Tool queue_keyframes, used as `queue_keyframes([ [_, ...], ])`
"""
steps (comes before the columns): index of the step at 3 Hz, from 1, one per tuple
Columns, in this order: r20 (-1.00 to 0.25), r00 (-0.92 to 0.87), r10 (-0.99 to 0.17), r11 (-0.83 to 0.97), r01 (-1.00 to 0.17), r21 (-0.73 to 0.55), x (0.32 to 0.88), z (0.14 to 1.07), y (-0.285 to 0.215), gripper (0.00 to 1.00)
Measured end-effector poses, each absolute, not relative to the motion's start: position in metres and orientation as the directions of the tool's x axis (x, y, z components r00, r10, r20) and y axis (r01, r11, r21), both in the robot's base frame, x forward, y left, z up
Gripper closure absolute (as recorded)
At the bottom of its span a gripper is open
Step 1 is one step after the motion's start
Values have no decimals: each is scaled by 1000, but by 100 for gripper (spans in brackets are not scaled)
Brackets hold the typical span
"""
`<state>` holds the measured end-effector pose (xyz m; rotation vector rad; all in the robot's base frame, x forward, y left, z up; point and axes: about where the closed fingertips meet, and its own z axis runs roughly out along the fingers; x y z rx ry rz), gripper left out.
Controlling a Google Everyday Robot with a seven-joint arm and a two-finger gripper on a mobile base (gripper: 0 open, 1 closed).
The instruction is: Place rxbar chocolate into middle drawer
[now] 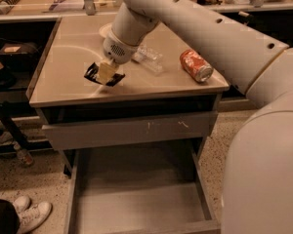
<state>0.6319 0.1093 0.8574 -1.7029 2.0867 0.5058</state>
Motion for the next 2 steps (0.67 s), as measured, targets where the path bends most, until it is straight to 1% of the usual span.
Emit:
queue_keyframes([
  [2, -511, -175, -842, 199, -980, 9, 628, 868, 103, 100],
])
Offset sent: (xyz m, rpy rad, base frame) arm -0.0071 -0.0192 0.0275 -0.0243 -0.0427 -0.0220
